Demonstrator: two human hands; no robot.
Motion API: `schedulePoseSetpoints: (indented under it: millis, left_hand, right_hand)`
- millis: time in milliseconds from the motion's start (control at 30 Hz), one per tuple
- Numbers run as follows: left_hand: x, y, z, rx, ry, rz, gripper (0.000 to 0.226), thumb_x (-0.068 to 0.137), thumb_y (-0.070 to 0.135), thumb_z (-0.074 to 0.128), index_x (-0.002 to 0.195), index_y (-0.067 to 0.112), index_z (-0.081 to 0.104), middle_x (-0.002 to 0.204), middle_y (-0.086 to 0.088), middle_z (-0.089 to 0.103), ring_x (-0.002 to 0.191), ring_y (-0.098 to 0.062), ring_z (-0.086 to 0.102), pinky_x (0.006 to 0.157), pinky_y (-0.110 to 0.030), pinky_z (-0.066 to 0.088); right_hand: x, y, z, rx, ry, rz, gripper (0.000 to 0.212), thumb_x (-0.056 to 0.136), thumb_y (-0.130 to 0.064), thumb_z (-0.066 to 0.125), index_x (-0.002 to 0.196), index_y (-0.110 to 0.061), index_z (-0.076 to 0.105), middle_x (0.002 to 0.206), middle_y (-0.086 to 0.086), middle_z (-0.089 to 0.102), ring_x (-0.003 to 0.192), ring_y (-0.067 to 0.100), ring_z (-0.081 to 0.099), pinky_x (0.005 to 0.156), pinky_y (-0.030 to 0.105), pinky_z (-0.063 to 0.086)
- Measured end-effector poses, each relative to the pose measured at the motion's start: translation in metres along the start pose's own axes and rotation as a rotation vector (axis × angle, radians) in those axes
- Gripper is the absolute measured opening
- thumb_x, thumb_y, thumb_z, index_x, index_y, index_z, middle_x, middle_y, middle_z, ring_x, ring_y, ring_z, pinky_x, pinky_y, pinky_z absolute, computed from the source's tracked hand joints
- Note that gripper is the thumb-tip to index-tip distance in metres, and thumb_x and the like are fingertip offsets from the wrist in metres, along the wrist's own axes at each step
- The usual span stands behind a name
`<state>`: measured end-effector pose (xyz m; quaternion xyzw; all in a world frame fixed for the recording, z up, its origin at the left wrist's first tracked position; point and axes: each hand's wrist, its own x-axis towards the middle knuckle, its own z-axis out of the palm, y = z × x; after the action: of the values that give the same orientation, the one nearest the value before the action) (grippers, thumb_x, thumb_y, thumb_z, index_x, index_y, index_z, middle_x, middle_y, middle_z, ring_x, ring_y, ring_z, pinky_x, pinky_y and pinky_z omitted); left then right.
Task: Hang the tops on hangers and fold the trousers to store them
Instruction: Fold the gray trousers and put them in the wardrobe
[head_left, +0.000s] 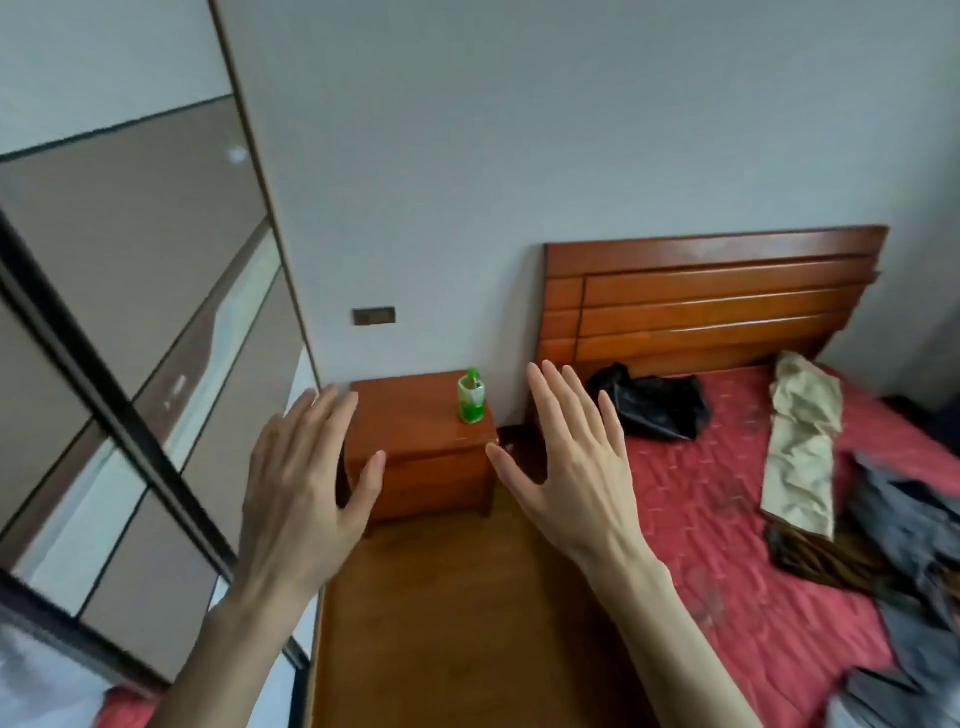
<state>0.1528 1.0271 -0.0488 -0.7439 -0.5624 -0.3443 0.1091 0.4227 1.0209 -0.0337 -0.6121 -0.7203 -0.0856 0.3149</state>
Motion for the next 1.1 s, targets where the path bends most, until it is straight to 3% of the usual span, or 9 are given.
schedulePoseSetpoints:
  millis: [167, 300, 467, 833, 1100]
  left_hand:
    - [0.036, 0.068, 0.075, -0.127, -0.101, 0.068, 0.067, 0.102, 0.057, 0.042, 0.157, 0.018, 0.041, 0.162, -0.005, 0.042, 0.154, -0.023, 0.031, 0.121, -0.058, 0.032]
    - [0.059, 0.127, 0.132, -0.231, -0.145, 0.159, 0.063, 0.103, 0.051, 0.046, 0.156, 0.018, 0.042, 0.163, -0.002, 0.041, 0.156, -0.011, 0.022, 0.127, -0.045, 0.022]
    - [0.080, 0.191, 0.197, -0.314, -0.240, 0.264, 0.061, 0.106, 0.052, 0.040, 0.155, 0.016, 0.043, 0.161, -0.003, 0.043, 0.154, -0.019, 0.031, 0.124, -0.050, 0.030]
    - [0.137, 0.289, 0.306, -0.513, -0.399, 0.446, 0.061, 0.104, 0.050, 0.047, 0.152, 0.014, 0.048, 0.160, -0.003, 0.045, 0.154, -0.018, 0.031, 0.123, -0.052, 0.032]
    - [0.180, 0.371, 0.387, -0.700, -0.440, 0.710, 0.061, 0.104, 0.050, 0.046, 0.153, 0.014, 0.046, 0.161, -0.001, 0.043, 0.155, -0.014, 0.027, 0.127, -0.046, 0.024]
  right_hand:
    - [-0.014, 0.088, -0.018, -0.085, 0.039, 0.168, 0.082, 0.101, -0.069, 0.044, 0.167, -0.026, 0.020, 0.173, -0.006, 0.021, 0.161, 0.010, 0.007, 0.132, 0.041, 0.006]
    - [-0.030, 0.152, -0.027, -0.140, 0.035, 0.291, 0.081, 0.103, -0.068, 0.044, 0.166, -0.024, 0.021, 0.173, -0.005, 0.020, 0.161, 0.010, 0.006, 0.132, 0.043, 0.007]
    - [-0.049, 0.218, -0.033, -0.186, 0.058, 0.419, 0.079, 0.103, -0.066, 0.044, 0.166, -0.023, 0.024, 0.172, -0.004, 0.025, 0.161, 0.010, 0.009, 0.131, 0.046, 0.013]
    - [-0.057, 0.313, -0.036, -0.328, 0.160, 0.669, 0.076, 0.104, -0.061, 0.048, 0.164, -0.020, 0.029, 0.171, -0.004, 0.028, 0.160, 0.010, 0.013, 0.131, 0.046, 0.016]
    - [-0.060, 0.363, -0.041, -0.479, 0.301, 0.883, 0.074, 0.104, -0.056, 0.052, 0.163, -0.017, 0.031, 0.171, -0.002, 0.028, 0.161, 0.011, 0.013, 0.127, 0.052, 0.025]
